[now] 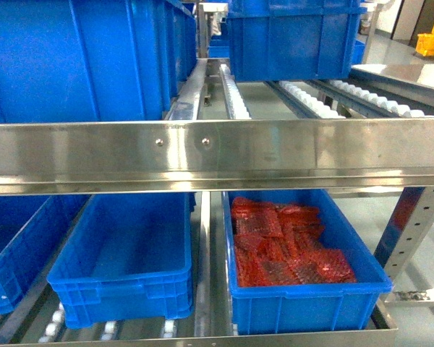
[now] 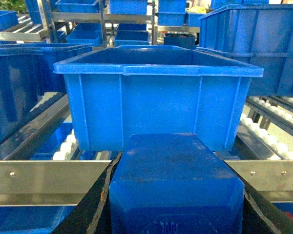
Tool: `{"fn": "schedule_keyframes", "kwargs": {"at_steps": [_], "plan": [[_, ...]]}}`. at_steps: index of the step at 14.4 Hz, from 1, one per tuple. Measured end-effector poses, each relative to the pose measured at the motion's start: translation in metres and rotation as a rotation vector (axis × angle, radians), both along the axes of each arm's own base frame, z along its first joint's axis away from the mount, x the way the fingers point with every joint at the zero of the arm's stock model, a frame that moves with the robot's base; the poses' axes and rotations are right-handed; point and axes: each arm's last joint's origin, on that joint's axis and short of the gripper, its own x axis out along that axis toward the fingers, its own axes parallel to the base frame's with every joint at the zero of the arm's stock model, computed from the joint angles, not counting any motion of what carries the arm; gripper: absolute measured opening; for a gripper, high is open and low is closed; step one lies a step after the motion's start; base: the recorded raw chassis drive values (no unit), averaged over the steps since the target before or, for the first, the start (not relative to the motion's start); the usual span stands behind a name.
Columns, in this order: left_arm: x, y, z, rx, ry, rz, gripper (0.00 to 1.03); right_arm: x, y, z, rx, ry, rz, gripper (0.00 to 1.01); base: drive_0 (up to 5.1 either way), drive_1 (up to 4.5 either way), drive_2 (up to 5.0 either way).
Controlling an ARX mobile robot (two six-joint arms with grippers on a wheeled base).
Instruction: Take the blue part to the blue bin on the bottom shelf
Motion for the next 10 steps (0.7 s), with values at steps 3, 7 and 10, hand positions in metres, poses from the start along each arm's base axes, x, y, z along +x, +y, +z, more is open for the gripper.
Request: {"fn": "schedule_keyframes", "kwargs": {"at_steps": [3, 7, 10], "plan": [[0.0, -0.0003, -0.0001, 0.0, 0.001, -0.004, 0.44, 0.0, 0.0, 0.0001, 0.0, -0.001, 0.0, 0.98, 0.0, 0.0, 0.0], [0.0001, -0.0002, -0.0002, 0.0, 0.002, -0.003, 0.44, 0.0, 0.0, 0.0001, 0.0, -0.001, 0.0, 0.98, 0.0, 0.0, 0.0], [0.0, -0.0003, -0.0001, 0.0, 0.001, -0.003, 0.44, 0.0, 0.0, 0.0001, 0.0, -0.001, 0.0, 0.98, 0.0, 0.0, 0.0]]}}
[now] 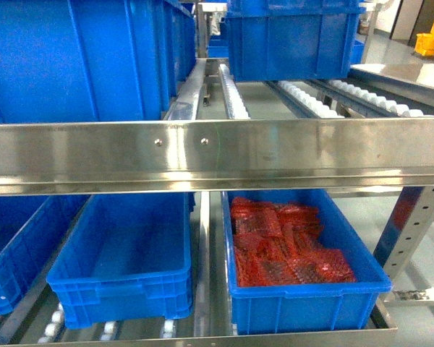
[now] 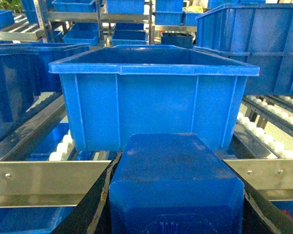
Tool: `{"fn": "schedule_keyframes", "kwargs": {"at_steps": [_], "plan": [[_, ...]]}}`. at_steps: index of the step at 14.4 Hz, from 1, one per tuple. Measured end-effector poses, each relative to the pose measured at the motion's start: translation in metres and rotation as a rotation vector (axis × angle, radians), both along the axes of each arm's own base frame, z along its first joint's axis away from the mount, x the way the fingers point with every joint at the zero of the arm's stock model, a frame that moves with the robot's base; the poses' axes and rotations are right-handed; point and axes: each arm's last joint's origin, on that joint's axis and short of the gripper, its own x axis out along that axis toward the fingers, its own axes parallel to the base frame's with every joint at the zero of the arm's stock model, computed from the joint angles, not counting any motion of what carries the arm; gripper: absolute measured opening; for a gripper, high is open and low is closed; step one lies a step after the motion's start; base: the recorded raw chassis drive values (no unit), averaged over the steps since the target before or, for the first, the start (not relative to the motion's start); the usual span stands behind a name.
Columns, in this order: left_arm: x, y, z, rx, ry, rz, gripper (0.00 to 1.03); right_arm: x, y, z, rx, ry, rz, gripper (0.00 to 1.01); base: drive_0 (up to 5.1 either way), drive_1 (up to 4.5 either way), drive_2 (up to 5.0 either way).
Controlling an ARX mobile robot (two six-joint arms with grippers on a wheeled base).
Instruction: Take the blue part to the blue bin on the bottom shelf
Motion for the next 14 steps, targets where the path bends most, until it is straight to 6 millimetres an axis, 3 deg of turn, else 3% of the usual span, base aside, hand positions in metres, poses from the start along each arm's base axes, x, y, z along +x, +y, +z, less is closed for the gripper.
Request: {"fn": "schedule_keyframes", "kwargs": {"at_steps": [14], "plan": [[0.0, 0.0, -0.0001, 0.0, 0.001, 0.0, 0.44, 0.0, 0.0, 0.0001, 0.0, -0.001, -0.001, 0.98, 0.0, 0.0, 0.0]]}}
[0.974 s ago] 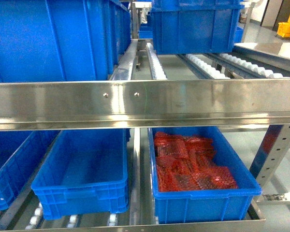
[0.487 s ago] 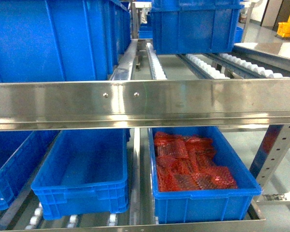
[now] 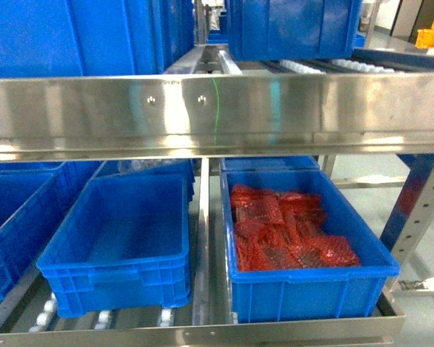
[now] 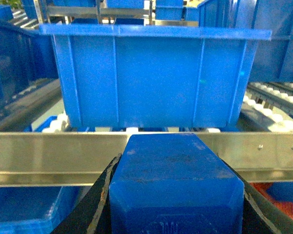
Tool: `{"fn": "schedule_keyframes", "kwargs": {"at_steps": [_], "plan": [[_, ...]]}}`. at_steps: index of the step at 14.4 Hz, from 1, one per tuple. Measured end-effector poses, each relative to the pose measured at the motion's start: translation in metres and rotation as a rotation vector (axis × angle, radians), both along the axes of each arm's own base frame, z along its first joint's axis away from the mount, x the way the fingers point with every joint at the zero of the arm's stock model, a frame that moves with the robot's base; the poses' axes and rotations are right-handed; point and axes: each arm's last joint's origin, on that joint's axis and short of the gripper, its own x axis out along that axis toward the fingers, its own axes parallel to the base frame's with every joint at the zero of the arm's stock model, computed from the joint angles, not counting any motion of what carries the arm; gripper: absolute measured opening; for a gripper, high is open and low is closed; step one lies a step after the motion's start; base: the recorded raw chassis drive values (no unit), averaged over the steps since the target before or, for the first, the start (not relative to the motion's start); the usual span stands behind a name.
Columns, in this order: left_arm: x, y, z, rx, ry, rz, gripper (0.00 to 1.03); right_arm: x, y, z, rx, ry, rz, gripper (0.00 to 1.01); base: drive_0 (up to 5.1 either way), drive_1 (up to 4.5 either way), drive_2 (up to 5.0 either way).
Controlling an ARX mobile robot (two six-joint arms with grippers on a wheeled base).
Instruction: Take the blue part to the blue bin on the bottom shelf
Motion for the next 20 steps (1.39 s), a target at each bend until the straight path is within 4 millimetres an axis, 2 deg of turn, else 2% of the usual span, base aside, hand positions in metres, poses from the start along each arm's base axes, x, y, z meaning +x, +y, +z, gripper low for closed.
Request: {"fn": "schedule_keyframes", "kwargs": {"at_steps": [20], "plan": [[0.0001, 0.0, -0.0009, -0.001, 0.005, 0.0, 0.44, 0.0, 0.0, -0.0001, 0.0, 0.002, 0.001, 0.98, 0.0, 0.0, 0.0]]}}
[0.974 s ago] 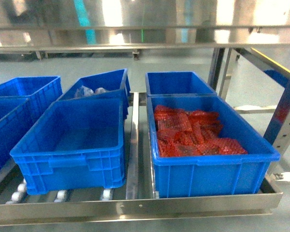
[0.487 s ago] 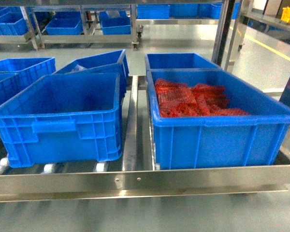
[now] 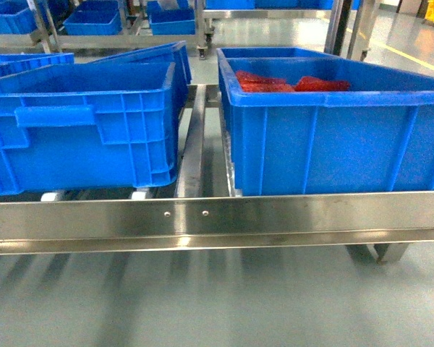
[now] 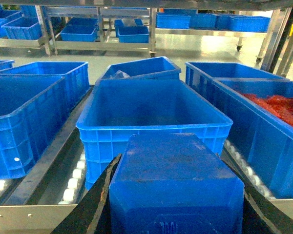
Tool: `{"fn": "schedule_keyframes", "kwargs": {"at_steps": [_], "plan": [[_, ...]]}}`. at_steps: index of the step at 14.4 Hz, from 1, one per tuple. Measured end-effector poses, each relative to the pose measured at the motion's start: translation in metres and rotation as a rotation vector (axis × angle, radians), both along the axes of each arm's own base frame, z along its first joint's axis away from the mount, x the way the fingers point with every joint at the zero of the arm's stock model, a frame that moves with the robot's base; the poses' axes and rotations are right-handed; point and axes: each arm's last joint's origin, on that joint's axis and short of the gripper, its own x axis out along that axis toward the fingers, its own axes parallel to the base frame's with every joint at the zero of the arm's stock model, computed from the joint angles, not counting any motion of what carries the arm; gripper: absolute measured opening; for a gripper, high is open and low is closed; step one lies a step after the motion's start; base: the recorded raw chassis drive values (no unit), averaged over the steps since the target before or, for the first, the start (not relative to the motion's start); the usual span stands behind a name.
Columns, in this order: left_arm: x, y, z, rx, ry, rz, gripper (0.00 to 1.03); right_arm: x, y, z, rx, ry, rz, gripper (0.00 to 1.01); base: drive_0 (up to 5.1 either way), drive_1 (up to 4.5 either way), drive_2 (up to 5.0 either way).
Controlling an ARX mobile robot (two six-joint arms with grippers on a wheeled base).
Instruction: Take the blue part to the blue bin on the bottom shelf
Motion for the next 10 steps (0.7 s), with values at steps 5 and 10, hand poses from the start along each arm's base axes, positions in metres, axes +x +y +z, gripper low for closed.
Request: {"fn": "schedule_keyframes", "kwargs": {"at_steps": [5, 10], "plan": [[-0.0001, 0.0, 0.0003, 0.0, -0.003, 0.0, 0.44, 0.0, 0.0, 0.0, 0.0, 0.0, 0.0, 0.98, 0.0, 0.0, 0.0], [-0.0001, 0.0, 0.0003, 0.0, -0.003, 0.0, 0.44, 0.0, 0.0, 0.0, 0.0, 0.0, 0.0, 0.98, 0.0, 0.0, 0.0]]}}
